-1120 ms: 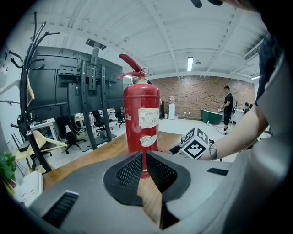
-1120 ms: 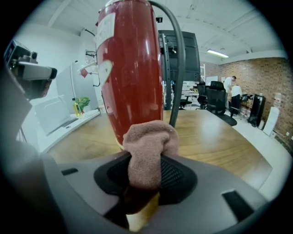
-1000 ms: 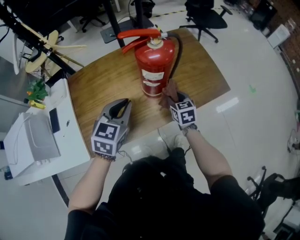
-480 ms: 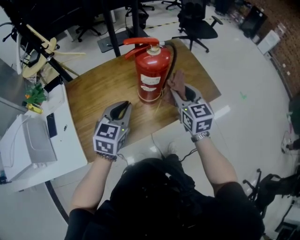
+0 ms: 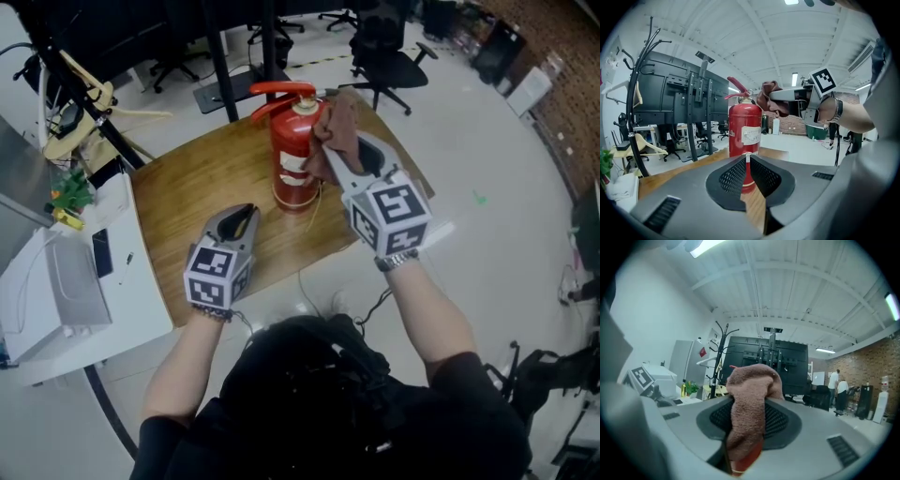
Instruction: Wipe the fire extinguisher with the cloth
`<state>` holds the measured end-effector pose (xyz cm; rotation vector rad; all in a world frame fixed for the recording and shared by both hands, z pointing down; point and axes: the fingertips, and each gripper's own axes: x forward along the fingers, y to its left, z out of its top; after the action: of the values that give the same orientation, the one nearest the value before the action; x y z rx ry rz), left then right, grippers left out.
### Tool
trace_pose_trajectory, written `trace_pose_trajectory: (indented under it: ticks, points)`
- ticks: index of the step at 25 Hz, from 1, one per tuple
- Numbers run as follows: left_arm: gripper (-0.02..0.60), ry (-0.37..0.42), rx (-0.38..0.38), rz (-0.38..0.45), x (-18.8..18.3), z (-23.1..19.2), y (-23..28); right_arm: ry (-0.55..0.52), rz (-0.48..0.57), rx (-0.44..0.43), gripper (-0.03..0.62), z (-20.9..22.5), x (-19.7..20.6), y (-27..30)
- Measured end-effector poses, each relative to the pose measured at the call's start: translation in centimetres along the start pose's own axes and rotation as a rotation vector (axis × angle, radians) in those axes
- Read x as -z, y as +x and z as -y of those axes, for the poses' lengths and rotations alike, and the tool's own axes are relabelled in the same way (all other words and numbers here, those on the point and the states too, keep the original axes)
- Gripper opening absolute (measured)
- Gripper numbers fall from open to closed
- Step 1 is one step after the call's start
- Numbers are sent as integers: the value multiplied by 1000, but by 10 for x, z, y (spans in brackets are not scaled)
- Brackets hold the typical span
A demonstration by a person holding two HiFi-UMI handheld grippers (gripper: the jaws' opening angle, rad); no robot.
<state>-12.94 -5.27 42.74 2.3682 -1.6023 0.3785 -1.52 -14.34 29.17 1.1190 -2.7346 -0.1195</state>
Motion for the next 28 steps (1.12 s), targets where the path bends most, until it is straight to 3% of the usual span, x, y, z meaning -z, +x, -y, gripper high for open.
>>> trace_pose_trajectory:
  ticks: [6,28]
  points:
    - [23,-7,-17,9,-1,-8,-7,-40,-4,0,153,-17,-10,21]
    - [23,11,23,-47,-34,-7,17,-26,-90,3,153,-32,44,24]
